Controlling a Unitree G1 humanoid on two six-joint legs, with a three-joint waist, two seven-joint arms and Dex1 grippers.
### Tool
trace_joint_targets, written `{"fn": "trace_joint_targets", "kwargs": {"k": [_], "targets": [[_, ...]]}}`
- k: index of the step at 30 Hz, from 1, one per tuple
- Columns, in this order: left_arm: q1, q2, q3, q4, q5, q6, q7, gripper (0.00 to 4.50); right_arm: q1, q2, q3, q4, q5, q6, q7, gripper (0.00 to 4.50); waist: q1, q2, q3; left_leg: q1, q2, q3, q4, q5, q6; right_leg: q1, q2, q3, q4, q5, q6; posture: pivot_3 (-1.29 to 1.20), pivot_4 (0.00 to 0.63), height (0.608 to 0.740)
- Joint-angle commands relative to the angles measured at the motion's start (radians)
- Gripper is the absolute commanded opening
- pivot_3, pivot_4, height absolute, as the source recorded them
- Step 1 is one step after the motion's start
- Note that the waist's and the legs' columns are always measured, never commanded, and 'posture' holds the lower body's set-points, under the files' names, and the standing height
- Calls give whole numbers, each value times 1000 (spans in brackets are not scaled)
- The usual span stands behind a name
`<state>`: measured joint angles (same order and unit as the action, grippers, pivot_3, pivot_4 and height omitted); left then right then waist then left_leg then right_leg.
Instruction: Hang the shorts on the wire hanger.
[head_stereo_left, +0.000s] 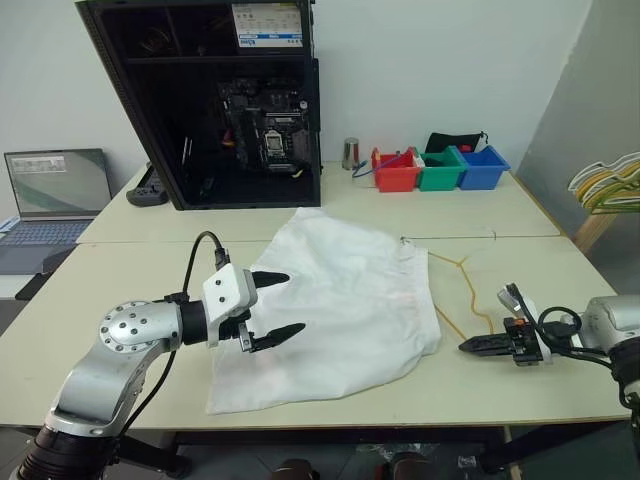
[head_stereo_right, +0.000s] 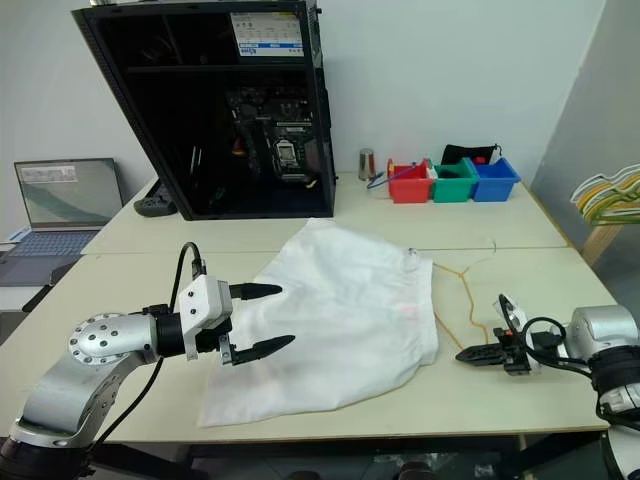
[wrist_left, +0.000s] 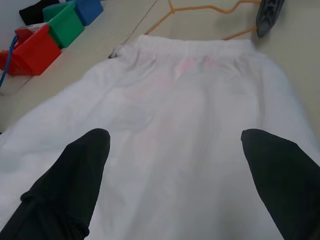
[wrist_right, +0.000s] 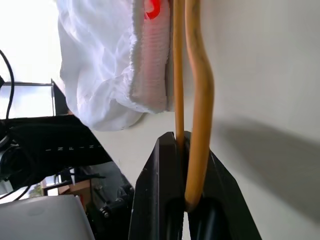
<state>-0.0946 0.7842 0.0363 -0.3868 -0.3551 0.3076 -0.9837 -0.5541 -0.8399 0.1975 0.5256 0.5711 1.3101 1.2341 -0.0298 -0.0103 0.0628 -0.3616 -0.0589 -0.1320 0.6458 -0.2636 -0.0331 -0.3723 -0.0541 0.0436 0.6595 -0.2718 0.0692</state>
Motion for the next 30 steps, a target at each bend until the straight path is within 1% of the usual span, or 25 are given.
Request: {"fn": "trace_joint_targets", "kwargs": {"k": [1, 4, 7, 10, 12, 14, 15, 16, 18, 20, 22, 25, 27, 28, 30], "targets": [[-30, 1, 7, -4, -3, -17, -2, 4495, -100, 40, -48, 97, -48, -95, -45, 0, -1, 0, 0, 0, 0, 0, 0, 0, 0, 0, 0, 0, 0, 0, 0, -10, 13, 740], [-54, 2, 0, 16, -3, -18, -11, 4495, -189, 54, -57, 134, -92, -198, -53, 0, -3, 2, 1, 0, 0, 1, 0, 0, 0, -1, 0, 0, 1, 2, -2, -25, 10, 740], [-91, 30, 2, 45, -17, 3, -51, 4495, -206, 27, -20, -7, -160, -354, -43, 0, -3, 3, 2, 0, 0, 1, 0, 0, 0, -1, 0, 0, 1, 2, -2, -39, 10, 740], [-167, 55, 17, 64, -77, 87, -90, 4495, -195, 26, -5, -121, -240, -499, -95, 0, -4, 3, 2, -2, 0, 0, -1, 0, 0, -3, 1, -1, 0, 2, -2, -49, 6, 740], [-262, 81, 28, 102, -132, 159, -127, 4495, -188, 46, -3, -173, -296, -589, -151, 0, -5, 3, 2, -2, 0, 0, -1, 0, 0, -3, 1, -1, 0, 2, -2, -54, 2, 740], [-366, 103, 28, 156, -155, 203, -161, 4495, -183, 64, 10, -194, -362, -701, -202, 0, -6, 2, 2, -3, 0, 0, 0, 0, 0, -3, 1, -1, 0, 2, -2, -59, 0, 740], [-421, 111, 27, 185, -164, 218, -176, 4495, -186, 74, 15, -199, -387, -727, -228, 0, -8, 2, 2, -2, 0, 0, 0, 0, 0, -3, 1, -1, 0, 2, -2, -59, 0, 740], [-482, 115, 27, 218, -173, 234, -188, 4495, -187, 82, 23, -204, -417, -763, -254, 0, -10, 2, 2, -2, 0, 0, 0, 0, 0, -3, 1, -1, 0, 2, -2, -58, 0, 740], [-648, 105, 25, 332, -166, 239, -193, 4495, -183, 102, 35, -210, -481, -847, -321, 0, -11, 0, 3, -2, -1, 0, 0, 0, 0, -2, 1, -1, 0, 2, -2, -51, 0, 740], [-780, 100, 0, 459, -115, 188, -216, 4495, -177, 102, 70, -220, -582, -978, -387, 0, -14, -1, 3, -3, 0, 0, 0, 1, 0, -3, 2, -2, 0, 2, -2, -51, 0, 740], [-845, 100, -36, 558, -53, 109, -249, 4495, -171, 119, 70, -236, -605, -1005, -414, 0, -24, 1, 2, -2, -1, 0, -1, 1, 0, -4, 2, -1, 0, 2, -2, -51, 0, 740], [-928, 72, -97, 760, 90, -114, -256, 4495, -164, 133, 89, -274, -661, -1054, -440, 0, -33, 3, 1, -2, -1, 0, -1, 1, -1, -3, 1, 1, 1, 4, -6, -57, 0, 740], [-990, 26, -122, 913, 174, -245, -186, 4495, -163, 155, 84, -293, -677, -1054, -460, 0, -36, 2, 1, -2, -1, 0, -1, 2, -2, -5, 1, 1, 1, 5, -7, -66, 0, 740], [-1006, 1, -157, 985, 230, -337, -171, 4495, -159, 162, 90, -312, -695, -1065, -469, 0, -37, 1, 2, -2, -1, -1, -1, 2, -2, -5, 1, 1, 1, 5, -7, -72, 0, 740], [-1041, -46, -193, 1104, 290, -457, -171, 4495, -156, 162, 104, -340, -748, -1115, -493, 0, -37, 1, 2, -4, -1, -1, -1, 2, -2, -7, 1, 2, 1, 5, -7, -77, 0, 740]]}}
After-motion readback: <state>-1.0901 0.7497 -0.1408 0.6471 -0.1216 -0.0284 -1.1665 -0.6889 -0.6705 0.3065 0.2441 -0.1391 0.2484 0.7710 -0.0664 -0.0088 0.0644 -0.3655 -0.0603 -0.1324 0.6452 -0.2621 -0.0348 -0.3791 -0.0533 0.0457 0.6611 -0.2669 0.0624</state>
